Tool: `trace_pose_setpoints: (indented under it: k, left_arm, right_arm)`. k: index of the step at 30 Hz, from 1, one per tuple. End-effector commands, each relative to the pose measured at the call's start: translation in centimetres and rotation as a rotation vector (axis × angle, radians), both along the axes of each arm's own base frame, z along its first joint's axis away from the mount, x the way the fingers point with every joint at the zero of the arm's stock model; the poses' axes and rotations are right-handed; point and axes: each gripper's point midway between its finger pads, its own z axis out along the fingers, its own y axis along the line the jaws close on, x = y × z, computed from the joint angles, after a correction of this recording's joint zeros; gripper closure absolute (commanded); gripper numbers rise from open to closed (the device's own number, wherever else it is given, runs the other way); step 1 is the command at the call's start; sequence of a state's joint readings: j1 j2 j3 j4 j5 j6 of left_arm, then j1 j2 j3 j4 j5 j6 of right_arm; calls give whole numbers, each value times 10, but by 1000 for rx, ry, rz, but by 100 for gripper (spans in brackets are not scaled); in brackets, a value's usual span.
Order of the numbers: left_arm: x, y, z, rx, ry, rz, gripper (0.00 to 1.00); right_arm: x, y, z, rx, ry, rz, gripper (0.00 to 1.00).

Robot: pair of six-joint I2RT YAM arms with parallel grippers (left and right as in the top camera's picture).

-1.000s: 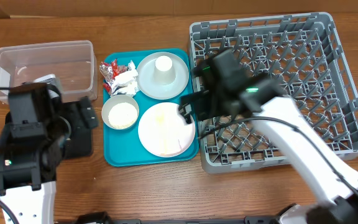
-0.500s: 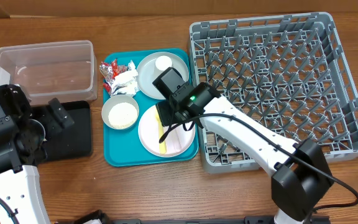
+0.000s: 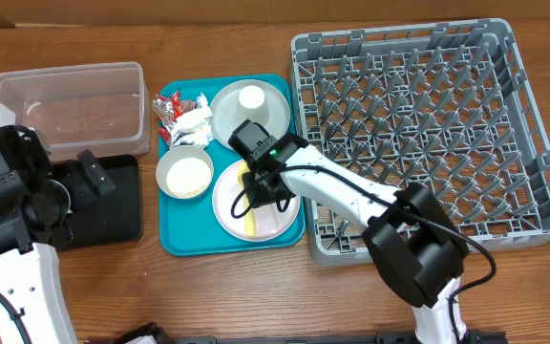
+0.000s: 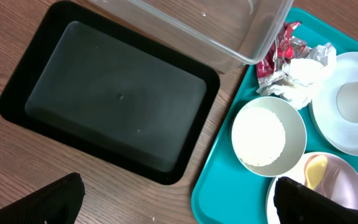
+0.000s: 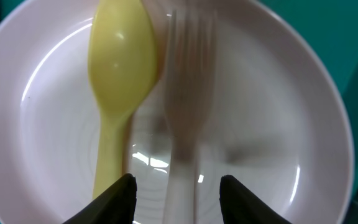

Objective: Sort waste into correct bins and load items into the dishwasher rack
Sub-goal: 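Grasp the yellow spoon with the right gripper and lift it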

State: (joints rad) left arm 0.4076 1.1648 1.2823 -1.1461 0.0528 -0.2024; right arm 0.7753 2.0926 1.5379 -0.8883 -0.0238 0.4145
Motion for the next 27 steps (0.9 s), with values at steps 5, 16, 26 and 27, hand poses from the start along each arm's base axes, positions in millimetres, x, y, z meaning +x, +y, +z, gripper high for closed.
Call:
trace_pose_setpoints:
  k: [5, 16, 26, 27]
  left_arm:
    - [4, 1, 0, -5, 7, -21, 0]
    - [6, 2, -4, -11, 20, -21, 0]
    - [6, 2, -4, -11, 20, -21, 0]
    - [6, 2, -4, -11, 20, -21, 0]
  right_arm:
    - [-10, -1, -26, -24, 53, -46, 67]
    - [7, -7, 1, -65, -30, -61, 91]
    - [21, 2, 109, 76, -191, -65, 94]
    - [21, 3, 118, 92, -206, -67, 94]
